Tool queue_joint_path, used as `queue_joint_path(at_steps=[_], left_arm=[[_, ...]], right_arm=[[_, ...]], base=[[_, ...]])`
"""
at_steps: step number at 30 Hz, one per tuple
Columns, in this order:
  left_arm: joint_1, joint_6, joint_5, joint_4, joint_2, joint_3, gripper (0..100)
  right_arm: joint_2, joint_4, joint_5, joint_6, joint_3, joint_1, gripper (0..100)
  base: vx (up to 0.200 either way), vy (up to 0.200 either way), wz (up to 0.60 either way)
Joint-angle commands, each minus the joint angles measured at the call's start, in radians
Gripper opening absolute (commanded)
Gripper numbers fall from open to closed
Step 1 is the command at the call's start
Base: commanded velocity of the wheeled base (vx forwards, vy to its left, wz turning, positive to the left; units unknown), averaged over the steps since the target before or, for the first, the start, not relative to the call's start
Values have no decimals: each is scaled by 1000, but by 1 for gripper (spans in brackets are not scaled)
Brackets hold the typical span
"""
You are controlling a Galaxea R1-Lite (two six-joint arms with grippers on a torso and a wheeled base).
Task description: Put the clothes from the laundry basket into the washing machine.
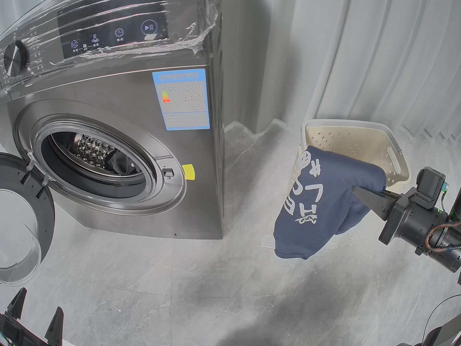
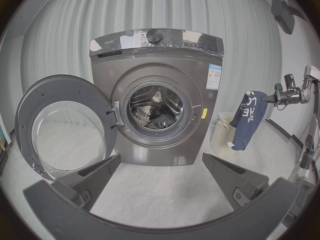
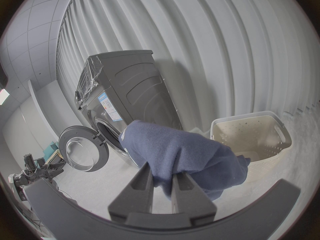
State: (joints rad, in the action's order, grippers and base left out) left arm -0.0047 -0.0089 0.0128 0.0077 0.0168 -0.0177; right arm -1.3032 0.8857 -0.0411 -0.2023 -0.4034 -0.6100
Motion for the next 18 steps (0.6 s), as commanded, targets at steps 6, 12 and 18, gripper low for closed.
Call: queue_joint_path(at_steps=[6,12,18], left_arm=[[2,-6,0,0,-8,13,100],[2,-3,0,0,-8,13,100],[2,-6,0,0,-9,13,100]], right_arm=[[7,2,0,0,3,-4,0],[7,4,1,0,-6,-4,0],[5,4,1,0,-8,-5,0]], base=[[0,200,0],[0,33,0],[-167,0,0]])
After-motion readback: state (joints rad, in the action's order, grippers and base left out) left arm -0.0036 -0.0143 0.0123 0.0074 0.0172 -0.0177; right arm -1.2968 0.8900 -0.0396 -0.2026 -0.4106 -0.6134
